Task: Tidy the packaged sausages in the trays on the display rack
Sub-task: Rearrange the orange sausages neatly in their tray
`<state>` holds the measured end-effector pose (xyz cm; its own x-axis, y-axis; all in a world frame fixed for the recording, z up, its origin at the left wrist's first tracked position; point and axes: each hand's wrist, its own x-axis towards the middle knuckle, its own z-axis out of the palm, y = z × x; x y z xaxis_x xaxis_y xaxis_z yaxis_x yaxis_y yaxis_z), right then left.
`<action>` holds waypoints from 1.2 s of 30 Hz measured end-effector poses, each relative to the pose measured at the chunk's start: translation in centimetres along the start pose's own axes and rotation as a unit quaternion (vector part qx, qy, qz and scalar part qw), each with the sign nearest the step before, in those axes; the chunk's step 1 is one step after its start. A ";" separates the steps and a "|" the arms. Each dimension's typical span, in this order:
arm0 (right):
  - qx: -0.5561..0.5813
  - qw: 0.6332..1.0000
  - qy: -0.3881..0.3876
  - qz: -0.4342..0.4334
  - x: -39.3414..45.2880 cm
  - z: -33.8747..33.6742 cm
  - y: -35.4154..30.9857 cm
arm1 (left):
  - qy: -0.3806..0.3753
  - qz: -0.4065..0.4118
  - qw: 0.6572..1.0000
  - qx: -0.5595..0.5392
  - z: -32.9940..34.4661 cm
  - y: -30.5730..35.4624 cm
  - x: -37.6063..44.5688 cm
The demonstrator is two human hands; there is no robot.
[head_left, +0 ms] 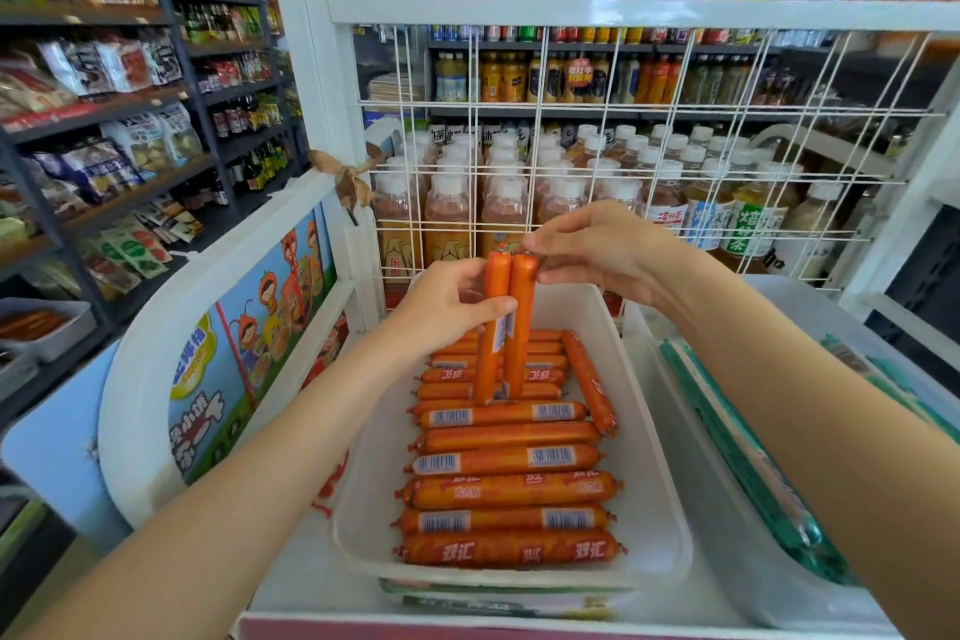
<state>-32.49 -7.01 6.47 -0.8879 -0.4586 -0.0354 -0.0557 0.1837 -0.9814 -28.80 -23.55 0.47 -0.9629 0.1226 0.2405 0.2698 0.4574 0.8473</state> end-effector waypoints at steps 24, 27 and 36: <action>-0.095 0.989 0.086 -0.068 -0.3 0.3 0.3 | -0.018 0.000 0.999 0.037 1.1 1.0 0.2; -0.092 0.989 0.074 -0.093 -0.8 -0.9 0.3 | 0.067 -0.064 0.989 -0.115 -1.3 2.2 1.3; -0.033 0.995 -0.089 -0.011 -1.0 1.8 2.1 | 0.146 -0.138 0.926 -0.319 -4.1 3.9 3.3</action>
<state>-30.88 -7.67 4.15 -0.7915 -0.6088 -0.0535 -0.1090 0.2267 -0.9678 -30.88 -24.97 6.56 -0.9781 -0.2079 0.0127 0.0528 -0.1882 0.9807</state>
